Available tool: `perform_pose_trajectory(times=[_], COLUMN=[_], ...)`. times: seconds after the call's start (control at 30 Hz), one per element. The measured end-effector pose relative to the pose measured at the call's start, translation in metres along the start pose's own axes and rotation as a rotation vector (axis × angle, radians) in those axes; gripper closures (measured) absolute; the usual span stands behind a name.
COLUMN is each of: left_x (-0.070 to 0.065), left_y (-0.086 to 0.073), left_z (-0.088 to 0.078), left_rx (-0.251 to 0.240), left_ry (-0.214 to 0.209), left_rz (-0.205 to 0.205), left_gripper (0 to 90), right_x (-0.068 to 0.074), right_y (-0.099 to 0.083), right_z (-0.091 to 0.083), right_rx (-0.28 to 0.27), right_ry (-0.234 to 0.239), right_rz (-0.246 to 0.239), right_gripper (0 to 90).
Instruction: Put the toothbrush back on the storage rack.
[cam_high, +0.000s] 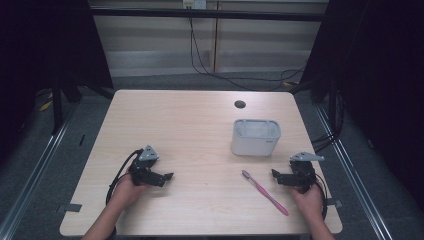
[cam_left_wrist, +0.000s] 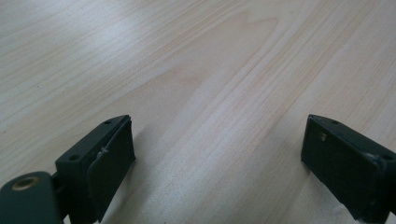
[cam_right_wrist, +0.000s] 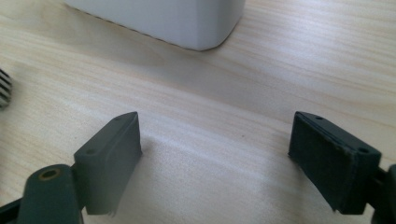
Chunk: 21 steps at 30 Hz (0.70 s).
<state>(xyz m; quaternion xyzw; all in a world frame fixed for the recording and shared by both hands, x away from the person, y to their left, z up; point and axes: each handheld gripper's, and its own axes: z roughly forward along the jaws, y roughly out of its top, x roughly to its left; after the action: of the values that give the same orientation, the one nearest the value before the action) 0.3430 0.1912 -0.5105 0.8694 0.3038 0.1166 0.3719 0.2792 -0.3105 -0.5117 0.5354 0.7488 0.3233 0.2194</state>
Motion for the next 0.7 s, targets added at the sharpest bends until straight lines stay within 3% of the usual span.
perform_pose_trajectory(times=[0.1,0.23,0.3,0.43,0.47,0.5,0.53,0.7], left_x=[0.0,0.0,0.0,0.0,-0.001,-0.001,-0.001,-0.001], left_y=[0.0,0.0,0.0,0.0,0.0,0.0,-0.001,-0.001], left_z=[0.0,0.0,0.0,0.0,0.0,0.0,-0.001,-0.001], left_rx=[-0.002,0.0,-0.001,-0.001,-0.001,-0.001,-0.001,0.001], left_ry=[-0.001,0.001,0.002,0.003,0.005,0.005,0.01,0.011], left_rz=[-0.002,-0.001,-0.004,-0.004,-0.005,-0.005,-0.007,-0.01], left_gripper=[9.2,9.2,9.2,9.2,9.2,9.2,9.2,9.2], right_x=[0.001,0.001,-0.001,-0.001,0.003,0.003,0.006,0.011], right_y=[0.0,0.005,0.009,0.015,0.02,0.02,0.024,0.033], right_z=[0.0,-0.001,-0.005,-0.011,-0.017,-0.017,-0.023,-0.032], right_rx=[-0.002,0.045,0.067,0.088,0.109,0.109,0.119,0.167], right_ry=[-0.014,-0.014,0.015,0.046,0.037,0.037,0.04,0.083], right_rz=[0.011,0.029,0.052,0.074,0.032,0.032,-0.02,-0.047], right_gripper=[16.1,17.6,26.9,27.9,30.8,30.8,31.1,33.5])
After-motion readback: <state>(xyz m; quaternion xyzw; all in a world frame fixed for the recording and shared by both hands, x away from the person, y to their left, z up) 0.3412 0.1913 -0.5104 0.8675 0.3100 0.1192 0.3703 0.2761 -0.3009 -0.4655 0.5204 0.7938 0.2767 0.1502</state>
